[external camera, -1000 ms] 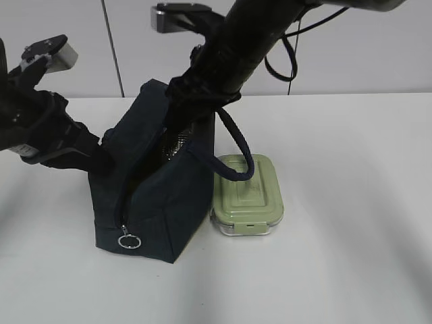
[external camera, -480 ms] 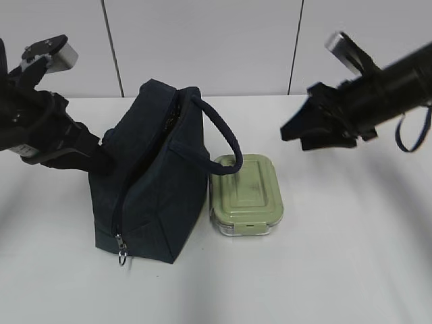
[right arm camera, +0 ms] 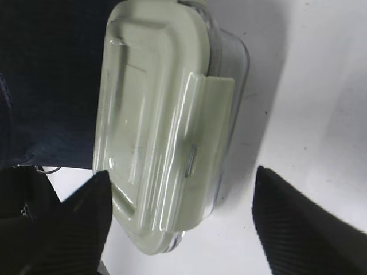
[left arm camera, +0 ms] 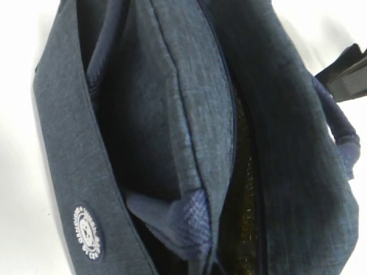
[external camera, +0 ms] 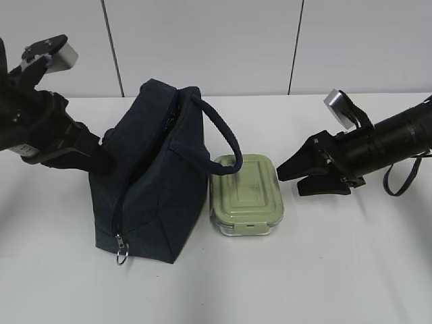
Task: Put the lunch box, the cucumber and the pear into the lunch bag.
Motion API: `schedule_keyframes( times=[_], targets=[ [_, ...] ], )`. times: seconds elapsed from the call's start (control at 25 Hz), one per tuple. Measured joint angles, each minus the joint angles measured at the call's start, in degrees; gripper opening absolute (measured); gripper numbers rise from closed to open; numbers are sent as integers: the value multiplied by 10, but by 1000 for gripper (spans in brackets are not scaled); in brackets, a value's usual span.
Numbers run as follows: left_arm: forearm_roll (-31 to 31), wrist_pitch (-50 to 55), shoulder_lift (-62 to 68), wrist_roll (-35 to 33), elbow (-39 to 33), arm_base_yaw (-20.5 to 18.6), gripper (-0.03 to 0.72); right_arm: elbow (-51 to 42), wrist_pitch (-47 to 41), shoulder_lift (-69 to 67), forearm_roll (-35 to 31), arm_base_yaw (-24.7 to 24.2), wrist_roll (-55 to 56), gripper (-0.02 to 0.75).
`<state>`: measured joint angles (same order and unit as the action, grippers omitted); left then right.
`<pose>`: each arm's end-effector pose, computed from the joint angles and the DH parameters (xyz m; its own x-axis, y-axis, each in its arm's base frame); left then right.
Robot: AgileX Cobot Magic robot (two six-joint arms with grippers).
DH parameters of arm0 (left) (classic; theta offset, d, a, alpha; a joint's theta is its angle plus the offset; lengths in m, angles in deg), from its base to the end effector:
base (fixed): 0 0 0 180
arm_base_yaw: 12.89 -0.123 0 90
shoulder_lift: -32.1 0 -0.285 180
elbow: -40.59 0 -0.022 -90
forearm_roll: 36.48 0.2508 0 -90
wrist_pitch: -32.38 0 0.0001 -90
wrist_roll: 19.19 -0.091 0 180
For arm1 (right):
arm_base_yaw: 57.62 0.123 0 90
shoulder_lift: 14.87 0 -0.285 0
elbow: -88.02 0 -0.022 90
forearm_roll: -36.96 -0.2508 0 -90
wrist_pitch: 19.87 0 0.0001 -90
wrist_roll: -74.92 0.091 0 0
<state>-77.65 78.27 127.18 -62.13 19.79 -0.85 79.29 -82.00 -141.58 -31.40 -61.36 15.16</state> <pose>0.2804 -0.1038 0.2453 -0.7807 0.3479 -0.5191 0.5571 0.7638 -0.3259 0.3747 0.0505 0.1371 -0.9509 -0.0378 -0.3072 -0.2712 0.5800 0.7681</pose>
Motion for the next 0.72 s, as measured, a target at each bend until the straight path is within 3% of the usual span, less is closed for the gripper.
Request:
schedule_keyframes(
  times=[0.32, 0.72],
  targets=[
    [0, 1, 0, 2, 0, 0, -15, 0, -3, -17, -54, 0, -65, 595],
    [-1, 1, 0, 2, 0, 0, -15, 0, -3, -36, -65, 1, -69, 596]
  ],
)
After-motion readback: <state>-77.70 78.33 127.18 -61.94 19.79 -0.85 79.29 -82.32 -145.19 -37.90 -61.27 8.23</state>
